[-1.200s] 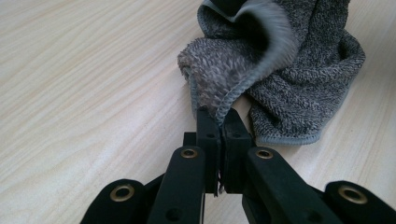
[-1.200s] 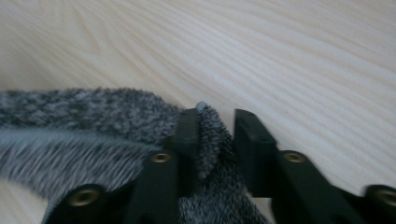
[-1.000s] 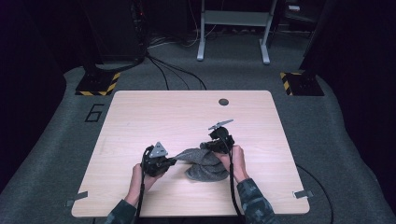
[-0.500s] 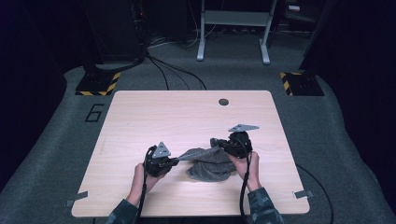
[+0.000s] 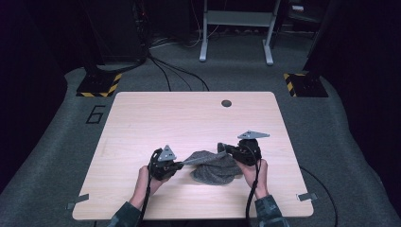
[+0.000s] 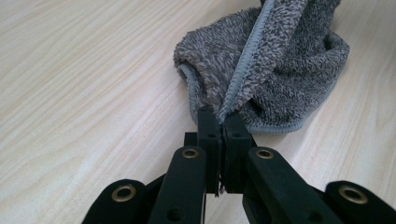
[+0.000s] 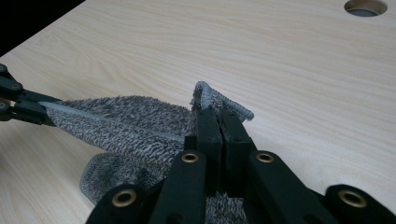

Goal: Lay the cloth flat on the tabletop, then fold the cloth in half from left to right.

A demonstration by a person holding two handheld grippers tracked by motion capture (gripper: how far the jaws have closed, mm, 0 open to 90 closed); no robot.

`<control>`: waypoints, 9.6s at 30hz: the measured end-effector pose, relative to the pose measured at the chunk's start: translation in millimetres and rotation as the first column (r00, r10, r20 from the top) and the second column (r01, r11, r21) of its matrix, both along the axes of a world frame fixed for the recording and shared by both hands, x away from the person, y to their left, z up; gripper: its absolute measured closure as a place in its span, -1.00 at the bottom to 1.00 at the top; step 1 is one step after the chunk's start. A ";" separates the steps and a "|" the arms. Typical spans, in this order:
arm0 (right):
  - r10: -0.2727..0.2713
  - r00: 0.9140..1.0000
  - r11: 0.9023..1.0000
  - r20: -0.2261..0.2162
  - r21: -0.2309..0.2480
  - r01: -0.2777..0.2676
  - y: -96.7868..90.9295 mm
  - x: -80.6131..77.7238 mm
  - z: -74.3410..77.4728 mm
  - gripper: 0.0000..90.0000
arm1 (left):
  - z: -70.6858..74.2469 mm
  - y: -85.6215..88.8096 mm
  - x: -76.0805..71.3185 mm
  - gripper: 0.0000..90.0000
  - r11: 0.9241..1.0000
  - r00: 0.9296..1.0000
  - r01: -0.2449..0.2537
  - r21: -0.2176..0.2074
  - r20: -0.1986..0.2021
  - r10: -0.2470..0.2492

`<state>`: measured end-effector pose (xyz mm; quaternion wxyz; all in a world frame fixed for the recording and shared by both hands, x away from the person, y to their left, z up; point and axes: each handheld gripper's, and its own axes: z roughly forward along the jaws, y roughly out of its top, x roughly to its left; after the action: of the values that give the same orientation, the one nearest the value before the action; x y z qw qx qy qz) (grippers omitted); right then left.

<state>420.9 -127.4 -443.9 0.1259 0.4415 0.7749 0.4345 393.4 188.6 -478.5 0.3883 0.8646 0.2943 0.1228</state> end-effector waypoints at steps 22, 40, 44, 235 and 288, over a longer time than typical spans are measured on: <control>-0.039 0.954 0.999 0.299 0.016 0.036 20.3 23.4 136.6 0.97 | 137.3 4.1 22.0 0.97 0.991 0.926 -0.106 0.087 0.371 0.066; -0.152 0.984 0.988 0.094 -0.020 0.155 -36.1 -39.7 -3.6 -0.20 | 14.9 11.9 0.4 -0.39 0.991 0.992 -0.122 0.052 0.034 0.120; -0.125 0.991 0.986 0.040 -0.104 0.128 -32.2 -11.2 -16.8 -0.44 | 9.6 -9.1 25.3 -0.46 0.985 0.989 -0.149 0.084 0.018 0.149; 0.312 0.950 0.932 -0.024 -0.188 -0.311 142.1 -56.1 -50.7 -0.85 | -8.6 20.3 137.8 -0.85 0.958 0.945 -0.286 0.030 -0.157 0.287; 0.359 0.933 0.913 0.017 -0.213 -0.348 194.5 -79.4 -62.5 0.94 | -12.4 11.1 177.0 0.96 0.937 0.939 -0.333 0.104 -0.053 0.340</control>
<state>341.4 67.1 -506.4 0.1118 0.2665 0.8790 0.3794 570.4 199.7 -490.9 0.3100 0.8225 0.4452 0.1708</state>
